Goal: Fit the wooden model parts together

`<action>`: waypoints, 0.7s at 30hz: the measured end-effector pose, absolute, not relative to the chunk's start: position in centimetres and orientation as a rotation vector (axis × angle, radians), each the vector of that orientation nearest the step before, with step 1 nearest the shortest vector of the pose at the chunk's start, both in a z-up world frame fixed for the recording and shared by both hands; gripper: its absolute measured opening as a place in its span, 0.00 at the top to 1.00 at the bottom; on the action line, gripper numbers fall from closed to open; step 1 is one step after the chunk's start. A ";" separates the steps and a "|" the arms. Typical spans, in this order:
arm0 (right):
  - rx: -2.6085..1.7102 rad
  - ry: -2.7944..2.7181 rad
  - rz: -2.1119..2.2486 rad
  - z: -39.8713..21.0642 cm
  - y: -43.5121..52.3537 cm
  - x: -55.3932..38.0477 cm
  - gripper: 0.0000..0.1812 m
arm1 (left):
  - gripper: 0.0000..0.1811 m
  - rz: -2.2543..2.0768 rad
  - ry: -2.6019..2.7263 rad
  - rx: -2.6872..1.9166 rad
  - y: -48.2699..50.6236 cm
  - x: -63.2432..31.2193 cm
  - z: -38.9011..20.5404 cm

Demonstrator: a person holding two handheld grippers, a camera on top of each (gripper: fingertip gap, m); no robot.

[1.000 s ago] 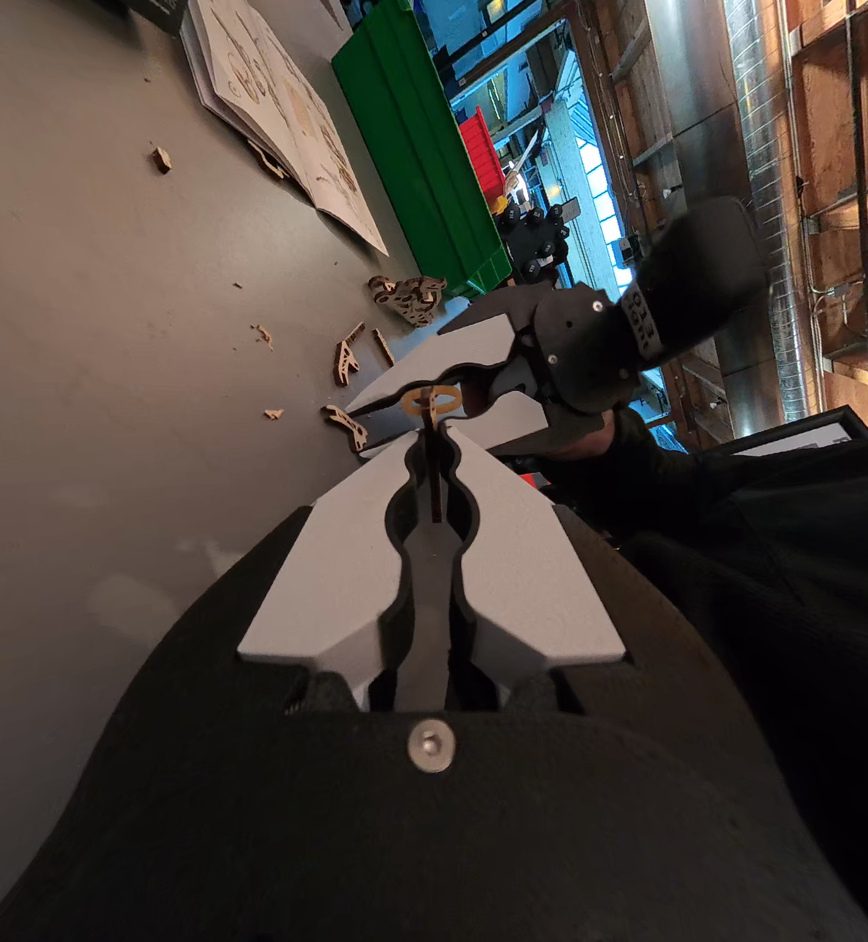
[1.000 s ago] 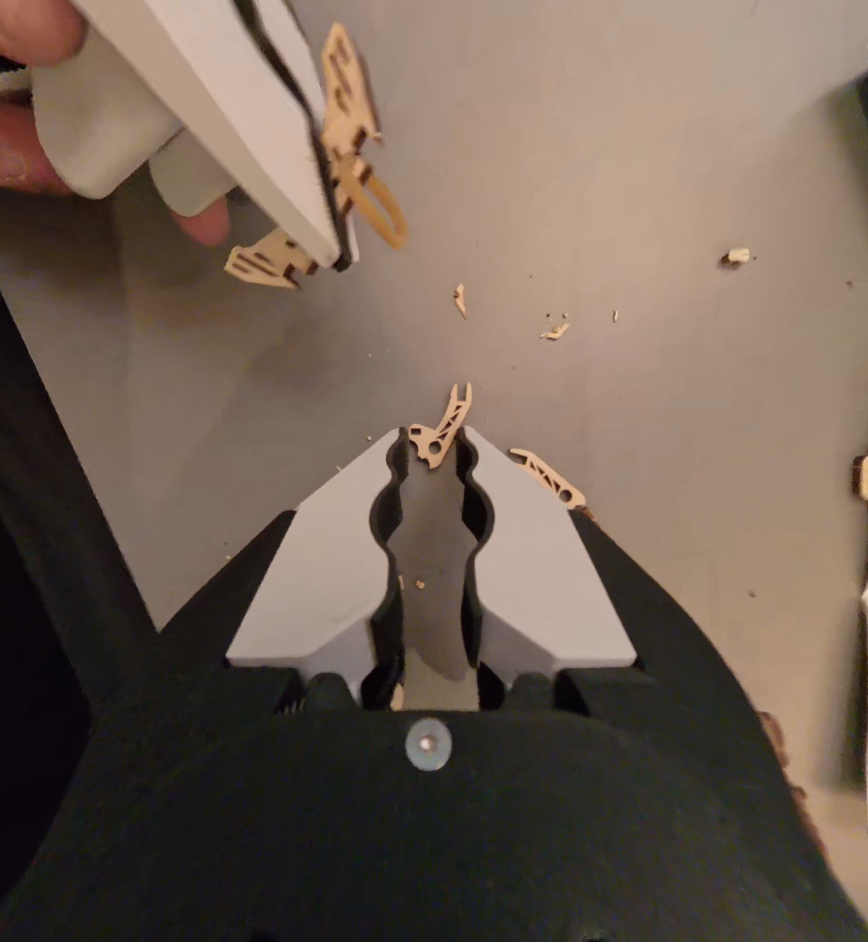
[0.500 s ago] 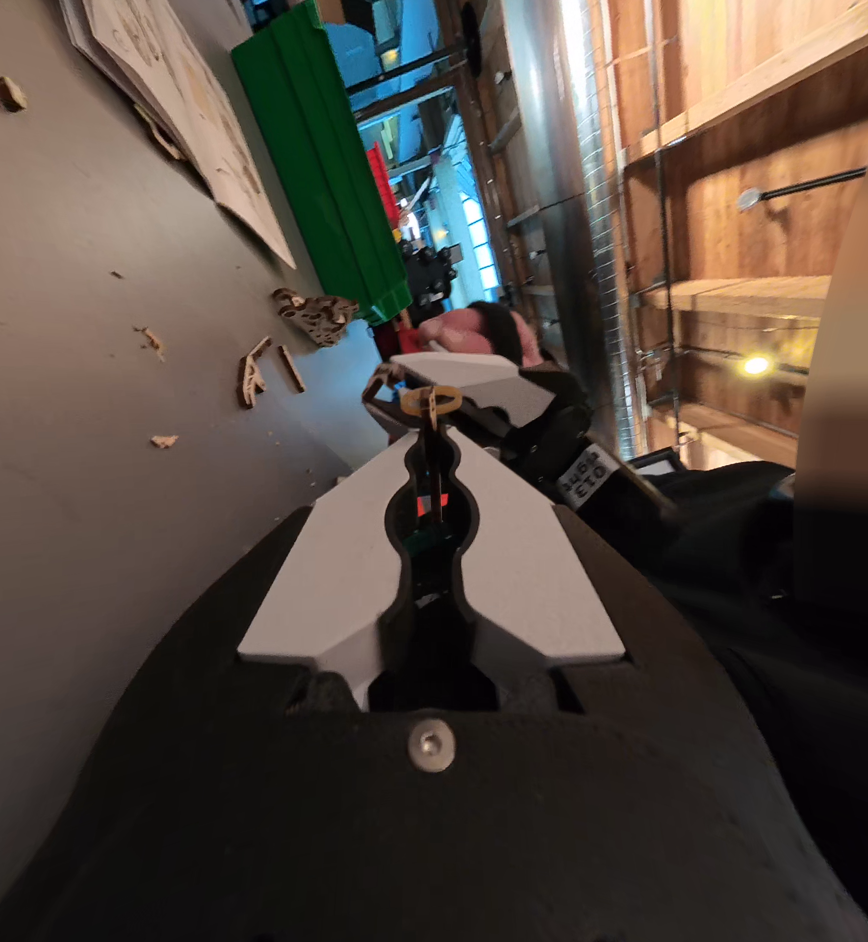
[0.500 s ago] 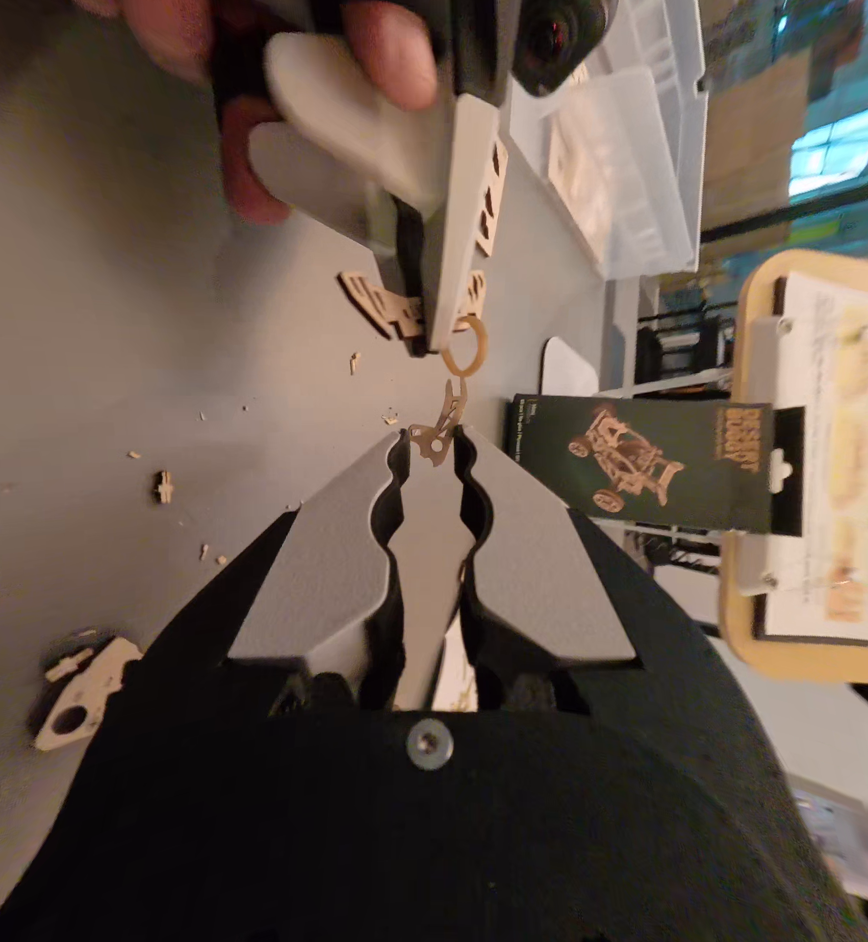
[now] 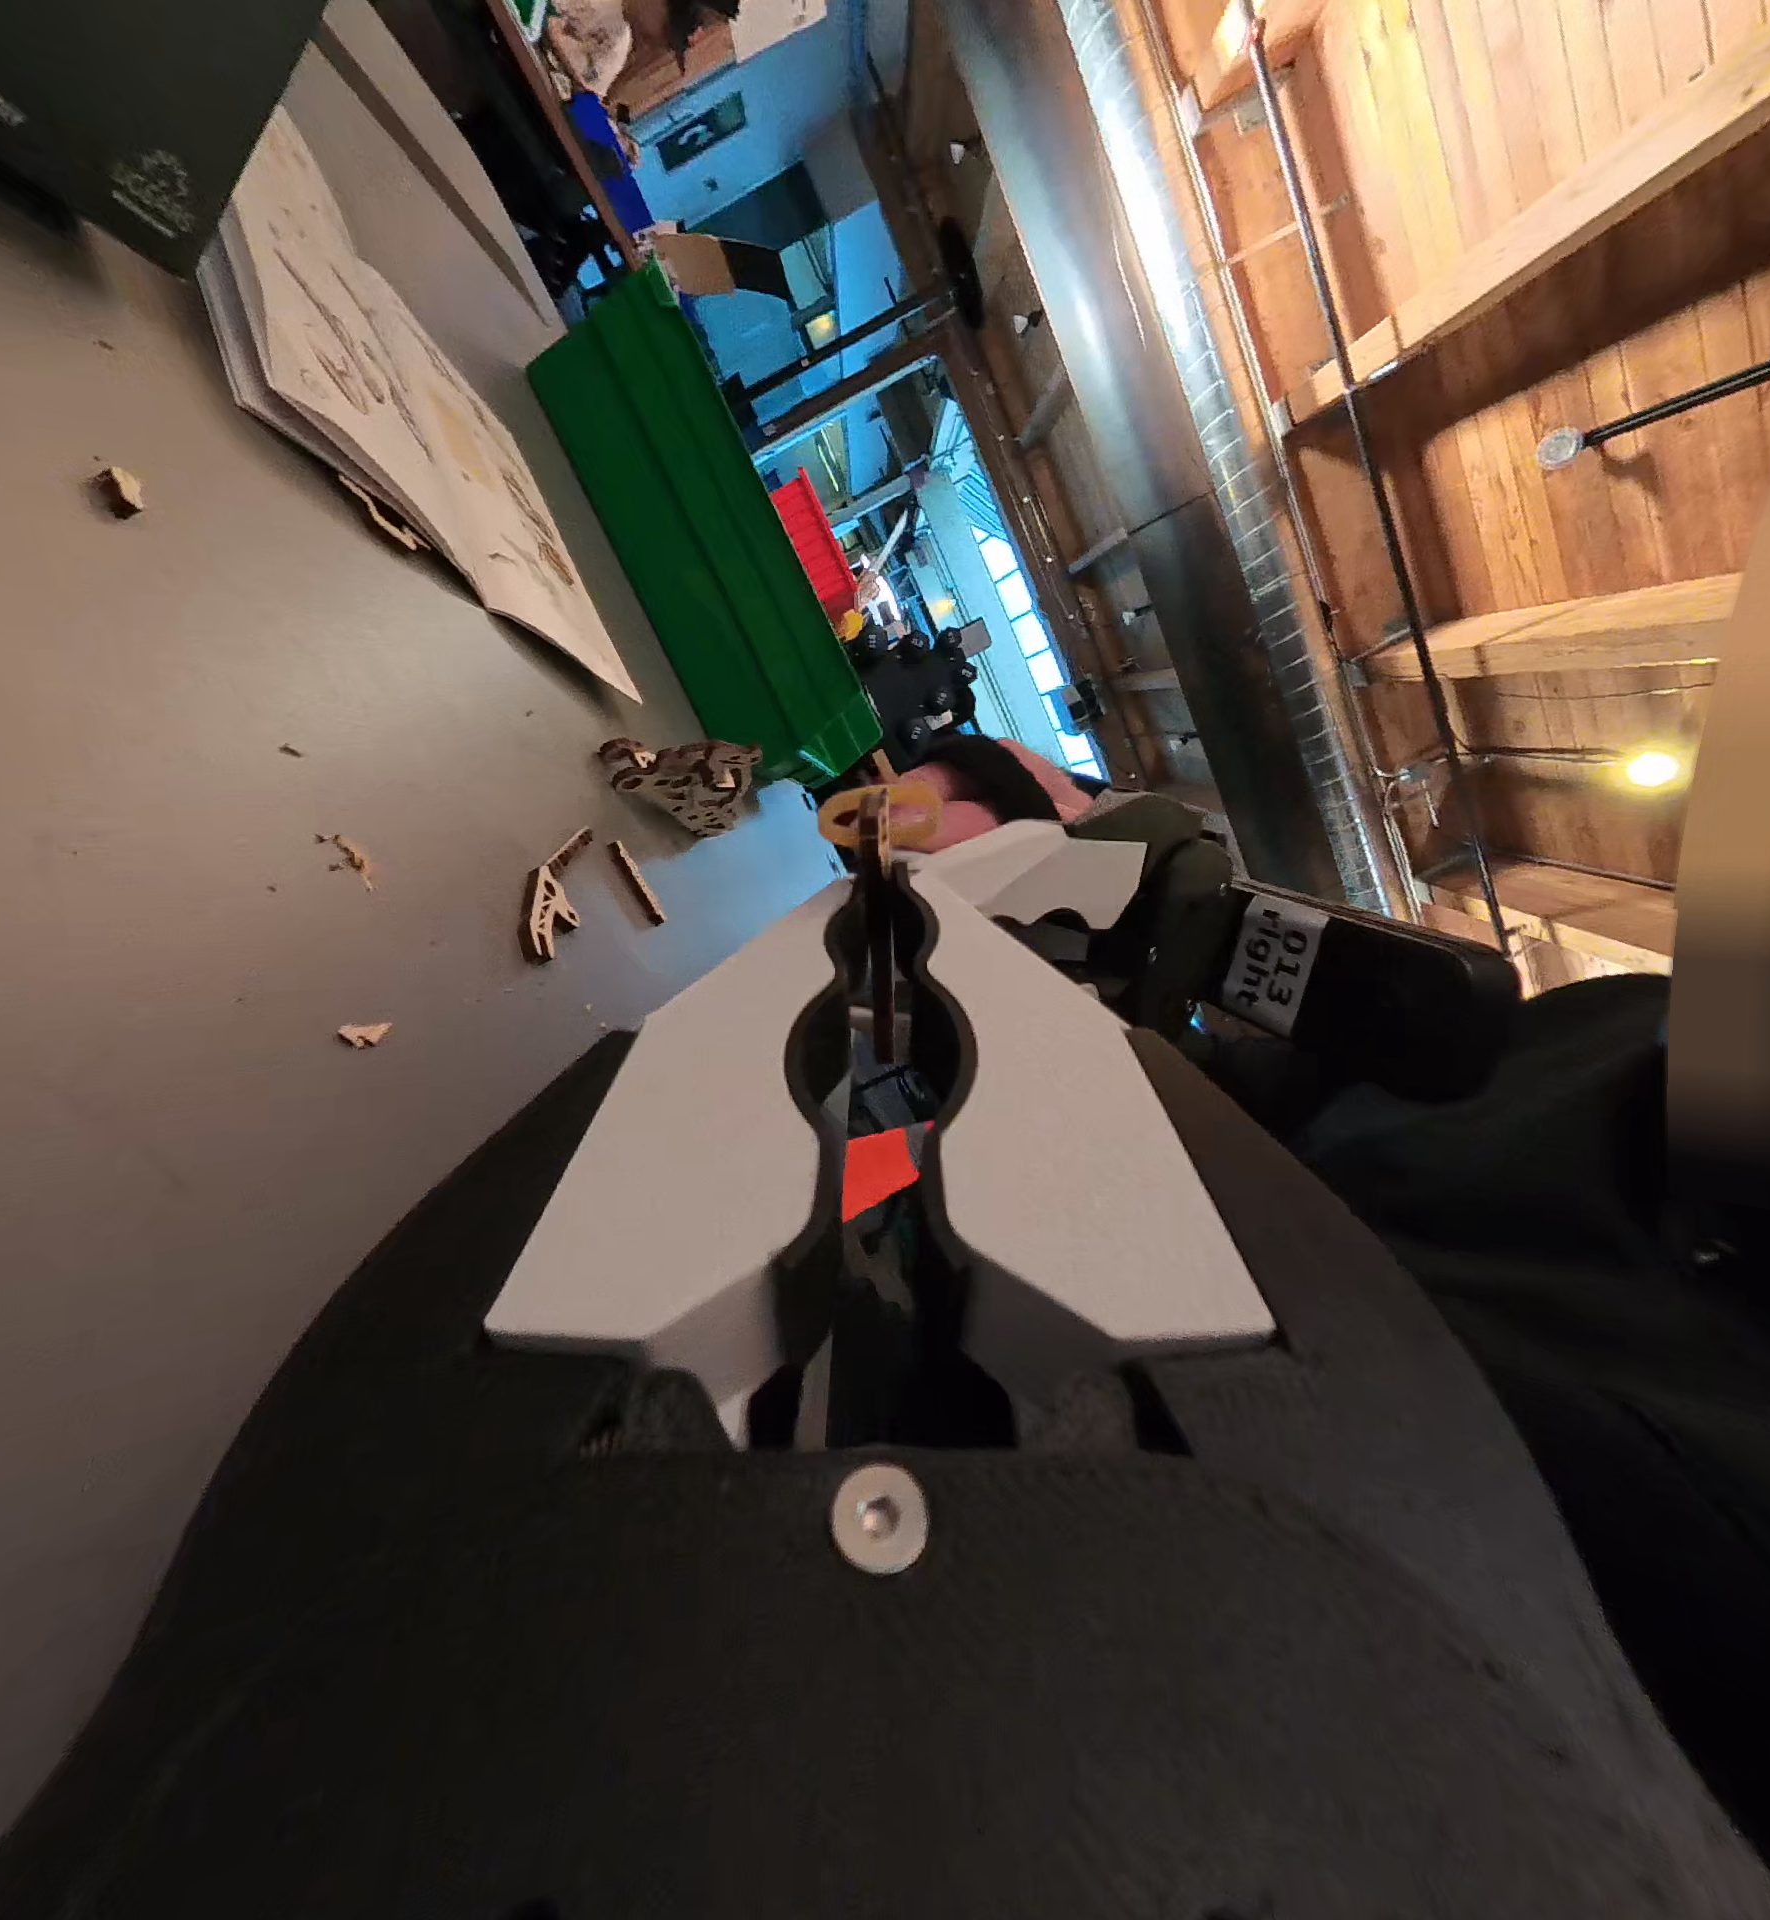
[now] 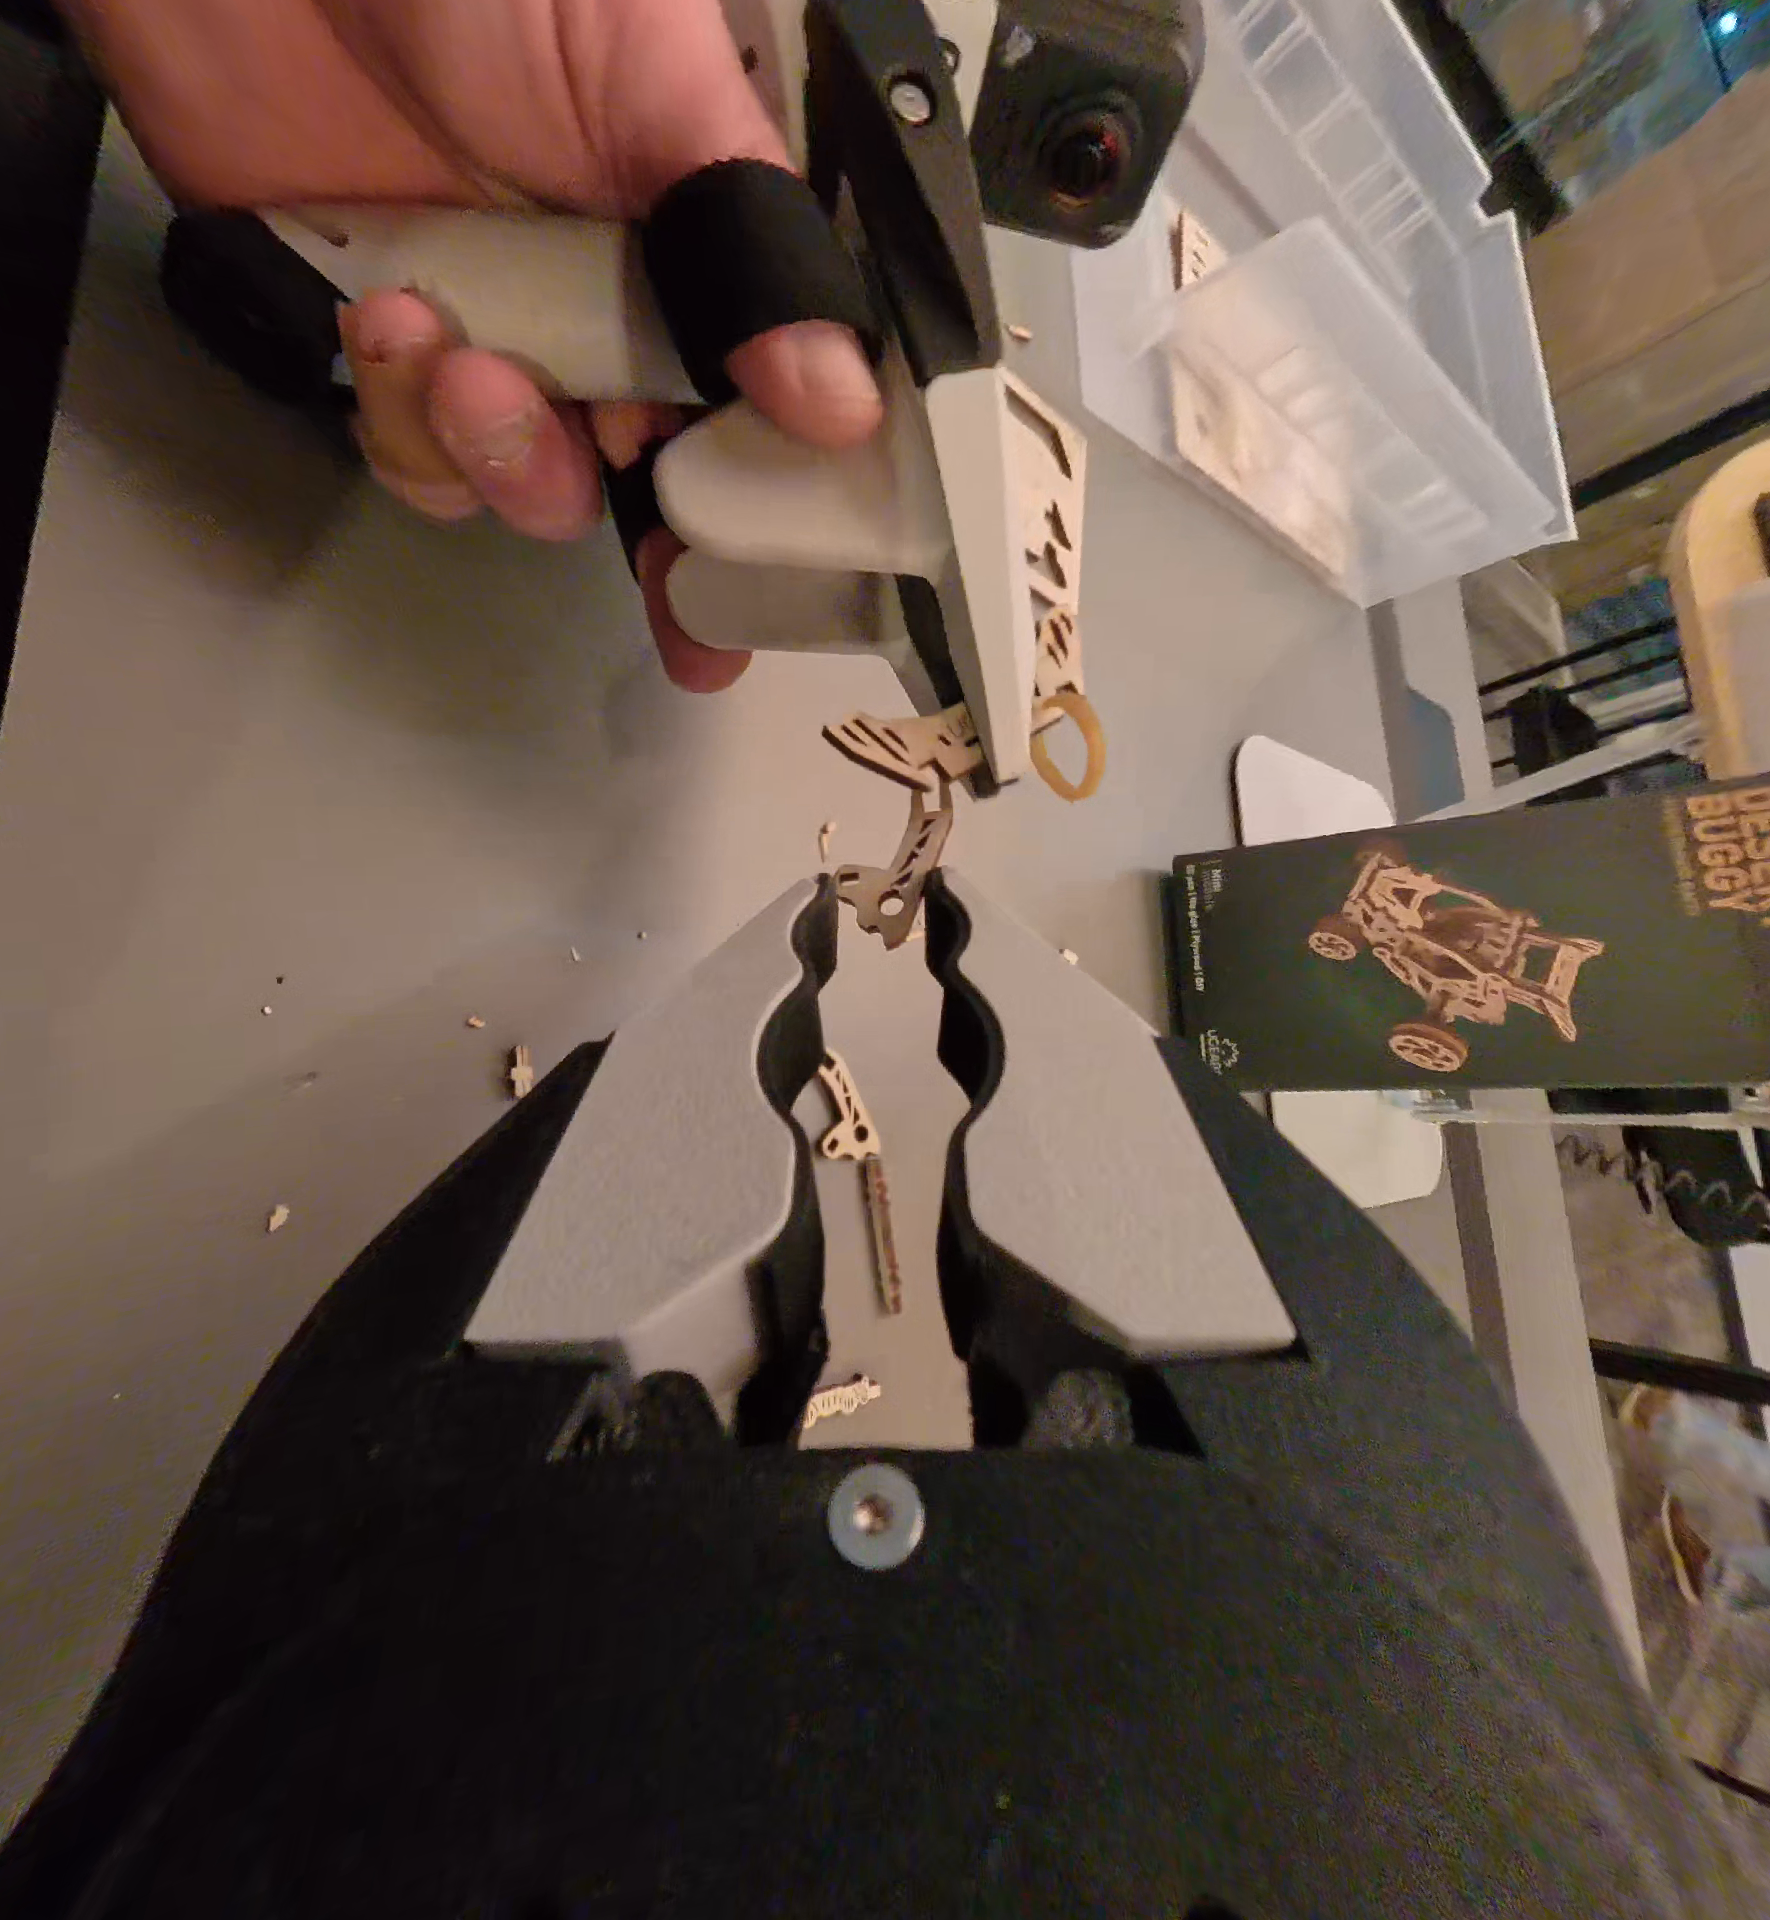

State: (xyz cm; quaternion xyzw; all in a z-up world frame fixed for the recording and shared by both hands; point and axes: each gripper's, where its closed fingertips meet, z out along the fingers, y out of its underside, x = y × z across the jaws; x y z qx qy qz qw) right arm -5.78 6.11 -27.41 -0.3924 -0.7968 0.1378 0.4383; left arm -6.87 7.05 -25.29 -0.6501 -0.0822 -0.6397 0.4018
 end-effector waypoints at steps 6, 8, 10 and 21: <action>-0.970 -1.990 0.395 -27.3 5.3 -6.0 0.92 | 1.00 -1.607 -0.142 -1.648 7.0 -5.6 -24.9; -0.989 -1.999 0.423 -27.3 5.1 -6.0 0.92 | 1.00 -1.576 -0.154 -1.658 7.3 -5.7 -25.1; -1.042 -2.008 0.493 -27.5 4.7 -6.1 0.92 | 1.00 -1.580 -0.174 -1.653 7.4 -5.9 -25.2; -1.340 -1.990 0.714 -29.4 4.4 -5.5 0.88 | 1.00 -1.420 -0.206 -1.749 7.9 -7.6 -26.6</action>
